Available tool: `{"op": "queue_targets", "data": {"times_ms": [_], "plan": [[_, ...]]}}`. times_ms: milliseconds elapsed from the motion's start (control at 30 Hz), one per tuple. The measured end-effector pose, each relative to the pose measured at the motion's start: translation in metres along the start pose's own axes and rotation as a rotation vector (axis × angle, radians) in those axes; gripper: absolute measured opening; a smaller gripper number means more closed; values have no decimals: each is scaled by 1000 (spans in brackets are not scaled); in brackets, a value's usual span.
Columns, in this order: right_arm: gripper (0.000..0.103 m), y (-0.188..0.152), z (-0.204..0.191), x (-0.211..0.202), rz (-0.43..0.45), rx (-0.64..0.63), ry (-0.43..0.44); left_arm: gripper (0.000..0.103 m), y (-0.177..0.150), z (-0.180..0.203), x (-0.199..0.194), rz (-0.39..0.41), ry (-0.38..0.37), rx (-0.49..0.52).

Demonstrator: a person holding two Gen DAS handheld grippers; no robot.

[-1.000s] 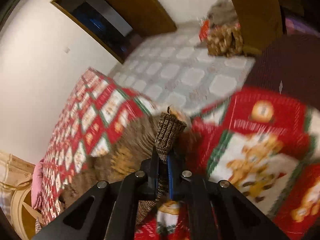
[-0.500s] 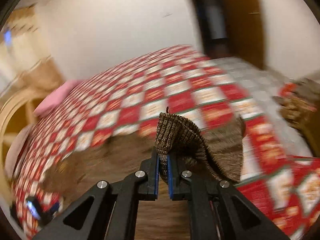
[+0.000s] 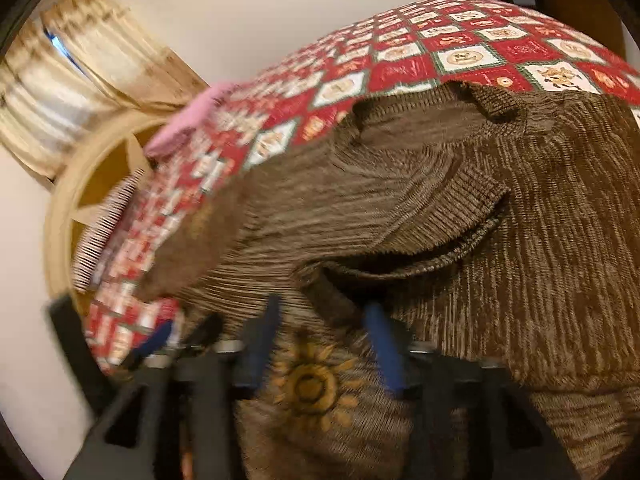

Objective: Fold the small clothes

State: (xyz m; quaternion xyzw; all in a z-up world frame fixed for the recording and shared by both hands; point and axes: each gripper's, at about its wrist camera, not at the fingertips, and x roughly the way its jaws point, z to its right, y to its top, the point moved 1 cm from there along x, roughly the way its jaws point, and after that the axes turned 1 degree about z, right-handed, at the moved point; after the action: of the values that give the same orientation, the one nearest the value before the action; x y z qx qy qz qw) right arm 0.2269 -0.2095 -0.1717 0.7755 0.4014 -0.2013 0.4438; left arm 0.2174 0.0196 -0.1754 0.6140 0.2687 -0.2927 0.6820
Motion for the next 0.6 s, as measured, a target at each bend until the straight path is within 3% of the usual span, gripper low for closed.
{"op": "queue_targets", "data": {"times_ms": [100, 167, 300, 367, 433, 500, 533, 600], "plan": [[67, 6, 2, -35, 70, 13, 85, 103, -1, -2, -1, -1, 0, 2], [67, 10, 13, -64, 146, 34, 90, 103, -2, -3, -1, -3, 0, 2], [67, 13, 54, -120, 266, 89, -106, 103, -1, -2, -1, -23, -2, 20], [67, 8, 70, -138, 299, 79, -226, 103, 4, 1, -5, -37, -72, 39], [67, 1, 90, -158, 330, 91, -313, 99, 13, 9, -14, -59, -211, 34], [67, -3, 111, -169, 350, 116, -354, 99, 24, 24, -30, -14, -345, 14], [67, -4, 119, -171, 351, 130, -362, 101, 28, 37, -38, 19, -403, 38], [67, -8, 135, -174, 347, 175, -351, 103, 34, 77, -45, 47, -448, 184]]}}
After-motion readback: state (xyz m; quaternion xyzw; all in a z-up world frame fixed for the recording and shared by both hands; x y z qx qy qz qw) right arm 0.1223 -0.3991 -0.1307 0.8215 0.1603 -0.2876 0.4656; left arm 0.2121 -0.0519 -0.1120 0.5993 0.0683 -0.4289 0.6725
